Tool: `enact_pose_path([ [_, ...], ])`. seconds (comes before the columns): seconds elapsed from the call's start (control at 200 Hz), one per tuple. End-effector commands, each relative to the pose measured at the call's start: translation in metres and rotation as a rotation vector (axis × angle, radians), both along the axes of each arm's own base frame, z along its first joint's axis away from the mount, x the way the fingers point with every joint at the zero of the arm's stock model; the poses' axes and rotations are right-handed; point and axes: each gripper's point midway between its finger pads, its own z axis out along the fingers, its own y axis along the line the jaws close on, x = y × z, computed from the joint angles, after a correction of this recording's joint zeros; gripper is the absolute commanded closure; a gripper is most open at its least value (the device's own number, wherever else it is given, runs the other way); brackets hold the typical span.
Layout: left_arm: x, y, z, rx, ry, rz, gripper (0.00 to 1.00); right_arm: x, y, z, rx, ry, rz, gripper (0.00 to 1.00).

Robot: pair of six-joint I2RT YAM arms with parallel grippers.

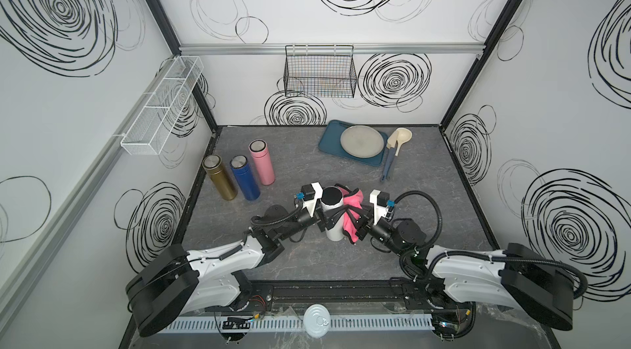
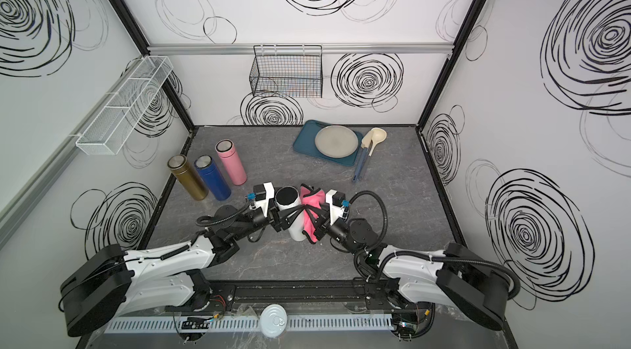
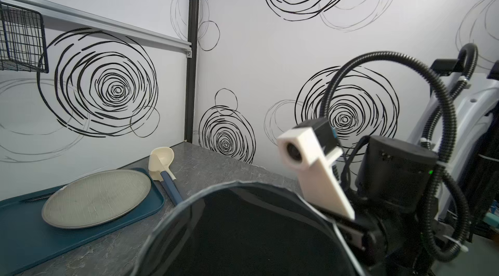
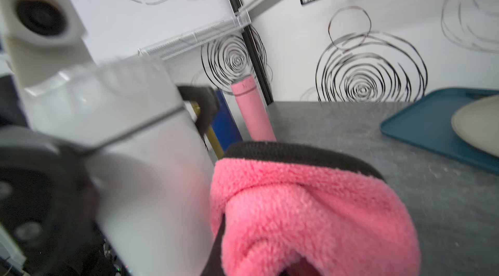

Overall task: Wipe the surface of the thermos
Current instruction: Wipe the dirt from the surface of the thermos.

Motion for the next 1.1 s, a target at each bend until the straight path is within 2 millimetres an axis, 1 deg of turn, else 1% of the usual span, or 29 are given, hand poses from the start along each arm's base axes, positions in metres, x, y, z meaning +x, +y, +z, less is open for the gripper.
enact_pose_path([
  [0.0, -0.016, 0.008, 0.045, -0.127, -0.172, -0.016, 1.0, -0.018, 0.008, -0.006, 0.051, 0.06, 0.121, 1.0],
  [0.05, -0.017, 0.009, 0.044, -0.121, -0.191, -0.01, 1.0, -0.02, 0.009, 0.003, 0.065, 0.04, 0.137, 1.0],
  [0.095, -0.018, 0.01, 0.044, -0.114, -0.213, -0.006, 1.0, -0.022, 0.008, 0.02, 0.088, 0.005, 0.145, 1.0],
  [0.205, -0.017, 0.013, 0.045, -0.096, -0.236, 0.0, 1.0, -0.028, 0.004, 0.068, 0.151, -0.091, 0.163, 1.0],
  [0.245, -0.017, 0.013, 0.045, -0.09, -0.241, -0.004, 1.0, -0.032, 0.004, 0.082, 0.169, -0.118, 0.178, 1.0],
  [0.3, -0.017, 0.014, 0.045, -0.084, -0.251, -0.007, 1.0, -0.037, 0.004, 0.094, 0.184, -0.145, 0.206, 1.0],
  [0.34, -0.018, 0.014, 0.043, -0.079, -0.263, -0.017, 1.0, -0.04, 0.004, 0.096, 0.19, -0.153, 0.221, 1.0],
  [0.37, -0.018, 0.015, 0.043, -0.079, -0.271, -0.02, 1.0, -0.042, 0.004, 0.094, 0.189, -0.155, 0.228, 1.0],
  [0.42, -0.018, 0.017, 0.042, -0.079, -0.283, -0.02, 1.0, -0.041, 0.005, 0.084, 0.176, -0.145, 0.227, 1.0],
  [0.485, -0.017, 0.018, 0.04, -0.077, -0.287, -0.027, 1.0, -0.039, 0.005, 0.059, 0.141, -0.111, 0.221, 1.0],
  [0.585, -0.02, 0.015, 0.039, -0.072, -0.295, -0.075, 1.0, -0.038, 0.014, 0.013, 0.037, -0.047, 0.245, 1.0],
  [0.625, -0.022, 0.013, 0.038, -0.067, -0.301, -0.098, 1.0, -0.036, 0.017, -0.001, 0.006, -0.018, 0.258, 1.0],
  [0.665, -0.024, 0.011, 0.037, -0.061, -0.304, -0.118, 1.0, -0.035, 0.018, -0.006, 0.004, 0.0, 0.27, 1.0],
  [0.7, -0.026, 0.009, 0.036, -0.058, -0.308, -0.133, 1.0, -0.035, 0.017, -0.005, 0.015, 0.004, 0.28, 1.0],
  [0.776, -0.028, 0.008, 0.036, -0.057, -0.314, -0.15, 1.0, -0.034, 0.015, 0.012, 0.049, -0.031, 0.283, 1.0],
  [0.806, -0.03, 0.008, 0.037, -0.06, -0.318, -0.154, 1.0, -0.034, 0.014, 0.023, 0.061, -0.054, 0.278, 1.0],
  [0.856, -0.032, 0.007, 0.036, -0.057, -0.322, -0.168, 1.0, -0.033, 0.012, 0.045, 0.085, -0.1, 0.265, 1.0],
  [0.916, -0.035, 0.006, 0.035, -0.051, -0.332, -0.184, 1.0, -0.032, 0.009, 0.075, 0.128, -0.161, 0.247, 1.0],
  [0.991, -0.038, 0.005, 0.032, -0.04, -0.348, -0.2, 1.0, -0.037, 0.008, 0.107, 0.158, -0.241, 0.264, 1.0],
  [1.046, -0.042, 0.003, 0.03, -0.03, -0.363, -0.219, 1.0, -0.042, 0.008, 0.119, 0.16, -0.285, 0.285, 1.0],
  [1.096, -0.044, 0.002, 0.027, -0.016, -0.371, -0.231, 1.0, -0.043, 0.009, 0.121, 0.152, -0.303, 0.29, 1.0],
])
